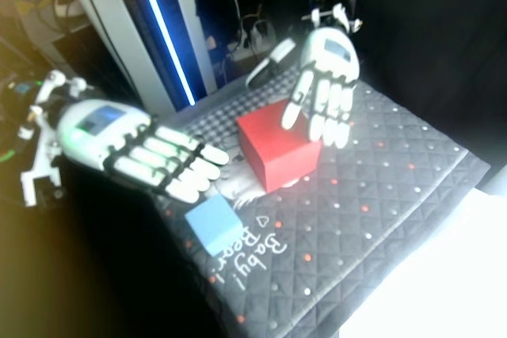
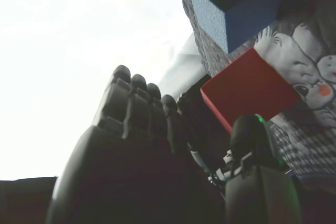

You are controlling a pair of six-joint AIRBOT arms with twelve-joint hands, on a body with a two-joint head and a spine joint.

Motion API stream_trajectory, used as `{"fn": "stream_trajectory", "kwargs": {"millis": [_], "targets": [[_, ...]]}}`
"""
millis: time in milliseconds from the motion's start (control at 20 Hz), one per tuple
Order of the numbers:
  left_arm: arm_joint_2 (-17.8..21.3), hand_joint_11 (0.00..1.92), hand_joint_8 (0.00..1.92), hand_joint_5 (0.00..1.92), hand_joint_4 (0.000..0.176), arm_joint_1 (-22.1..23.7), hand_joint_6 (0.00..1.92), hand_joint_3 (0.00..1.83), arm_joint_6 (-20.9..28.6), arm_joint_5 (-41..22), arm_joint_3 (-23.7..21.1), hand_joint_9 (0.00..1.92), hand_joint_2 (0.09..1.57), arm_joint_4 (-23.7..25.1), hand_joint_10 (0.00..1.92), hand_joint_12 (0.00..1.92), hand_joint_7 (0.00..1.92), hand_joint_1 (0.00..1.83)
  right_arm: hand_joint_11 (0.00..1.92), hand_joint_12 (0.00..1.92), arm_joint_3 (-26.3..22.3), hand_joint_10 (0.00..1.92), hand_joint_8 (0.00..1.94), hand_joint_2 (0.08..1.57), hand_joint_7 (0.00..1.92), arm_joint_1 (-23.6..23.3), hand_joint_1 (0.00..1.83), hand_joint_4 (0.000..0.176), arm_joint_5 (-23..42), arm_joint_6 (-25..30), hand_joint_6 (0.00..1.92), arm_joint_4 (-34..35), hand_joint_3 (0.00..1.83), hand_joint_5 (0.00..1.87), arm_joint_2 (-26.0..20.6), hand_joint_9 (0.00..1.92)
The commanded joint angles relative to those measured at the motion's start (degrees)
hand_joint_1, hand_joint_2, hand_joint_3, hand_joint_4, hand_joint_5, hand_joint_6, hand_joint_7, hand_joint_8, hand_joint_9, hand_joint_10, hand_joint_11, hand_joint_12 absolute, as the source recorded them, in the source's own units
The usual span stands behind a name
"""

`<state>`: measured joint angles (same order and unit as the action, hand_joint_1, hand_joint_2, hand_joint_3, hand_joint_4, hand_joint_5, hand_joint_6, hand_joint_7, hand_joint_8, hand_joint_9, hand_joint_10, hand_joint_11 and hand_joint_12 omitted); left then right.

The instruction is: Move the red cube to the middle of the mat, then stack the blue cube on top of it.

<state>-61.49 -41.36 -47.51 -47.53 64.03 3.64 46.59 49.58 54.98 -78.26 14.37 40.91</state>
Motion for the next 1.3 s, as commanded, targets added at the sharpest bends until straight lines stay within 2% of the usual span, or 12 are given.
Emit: {"fn": "stream_trajectory", "kwargs": {"millis": [0,50,100,150,300,450,500,550,800,850,950,1250], "targets": [[1.3,0.00,0.00,0.00,0.176,-0.6,0.00,0.01,0.3,-11.6,-0.6,0.00,0.94,-2.0,0.00,0.00,0.00,0.52,0.00,0.00,0.5,0.00,0.00,1.20,0.00,-0.4,0.58,0.060,7.1,0.8,0.00,-0.2,0.00,0.00,-0.4,0.00],[2.3,0.00,0.00,0.00,0.172,-1.7,0.00,0.00,0.0,-13.5,-1.3,0.00,0.93,-3.0,0.00,0.00,0.00,0.50,0.00,0.00,0.7,0.00,0.00,1.19,0.00,-0.4,0.63,0.046,7.0,1.5,0.00,-0.3,0.00,0.00,-0.4,0.00],[3.7,0.00,0.00,0.00,0.127,-3.2,0.00,0.01,-0.8,-16.0,-2.3,0.00,0.94,-4.6,0.00,0.00,0.00,0.53,0.00,0.00,1.1,0.00,0.00,1.18,0.00,-0.4,0.68,0.003,7.0,3.2,0.00,-0.6,0.00,0.00,-0.4,0.00],[5.2,0.00,0.00,0.00,0.150,-4.8,0.00,0.01,-2.0,-18.4,-3.5,0.00,0.94,-6.3,0.00,0.00,0.00,0.59,0.00,0.00,1.8,0.00,0.00,1.17,0.00,-0.4,0.72,0.000,7.0,5.4,0.00,-0.8,0.00,0.00,-0.4,0.00],[8.4,0.00,0.00,0.00,0.142,-8.4,0.00,0.00,-5.0,-24.3,-6.3,0.00,0.94,-10.4,0.00,0.00,0.00,0.59,0.01,0.01,4.2,0.01,0.00,1.17,0.00,-0.4,0.81,0.000,5.4,10.4,0.00,-0.8,0.00,0.00,-0.1,0.02],[10.5,0.00,0.00,0.00,0.086,-11.8,0.00,0.01,-7.3,-28.7,-8.4,0.00,0.96,-13.8,0.00,0.00,0.00,0.58,0.05,0.03,6.9,0.01,0.00,1.15,0.00,-0.7,0.82,0.000,1.9,10.6,0.00,1.9,0.00,0.00,1.9,0.02],[10.8,0.00,0.00,0.00,0.092,-12.6,0.00,0.01,-7.3,-29.8,-8.7,0.00,0.96,-14.7,0.00,0.00,0.00,0.61,0.01,0.34,7.8,0.02,0.00,1.10,0.00,-0.9,0.84,0.000,0.9,10.6,0.00,2.9,0.04,0.00,2.6,0.04],[11.1,0.00,0.00,0.00,0.069,-13.5,0.00,0.01,-7.4,-30.8,-9.0,0.00,0.97,-15.4,0.00,0.00,0.00,0.64,0.00,0.59,8.5,0.03,0.00,1.11,0.00,-1.0,0.83,0.000,0.1,10.6,0.00,3.9,0.03,0.00,3.2,0.07],[11.6,0.00,0.00,0.00,0.101,-18.7,0.00,0.02,-7.4,-37.9,-10.4,0.00,0.99,-20.2,0.00,0.00,0.00,0.64,0.00,0.73,16.6,0.05,0.00,1.12,0.00,-1.8,0.88,0.000,-5.4,19.7,0.00,6.6,0.00,0.00,10.0,0.14],[11.6,0.00,0.00,0.00,0.090,-19.4,0.00,0.02,-7.4,-39.1,-10.5,0.00,1.00,-21.2,0.00,0.00,0.00,0.64,0.00,0.61,18.2,0.03,0.00,1.12,0.00,-2.0,0.88,0.000,-6.0,22.0,0.00,6.6,0.00,0.00,11.3,0.11],[11.6,0.00,0.00,0.00,0.106,-20.5,0.00,0.01,-7.4,-40.4,-10.7,0.00,1.00,-22.2,0.00,0.00,0.00,0.62,0.00,0.06,19.3,0.00,0.00,1.10,0.00,-3.2,0.87,0.000,-7.2,22.1,0.00,6.6,0.00,0.00,12.5,0.01],[11.7,0.00,0.00,0.00,0.124,-21.0,0.00,0.01,-7.4,-41.0,-10.8,0.00,1.00,-22.9,0.00,0.00,0.00,0.64,0.00,0.00,21.8,0.00,0.00,1.17,0.00,-6.7,0.88,0.000,-9.8,22.1,0.00,6.6,0.02,0.00,15.0,0.00]]}}
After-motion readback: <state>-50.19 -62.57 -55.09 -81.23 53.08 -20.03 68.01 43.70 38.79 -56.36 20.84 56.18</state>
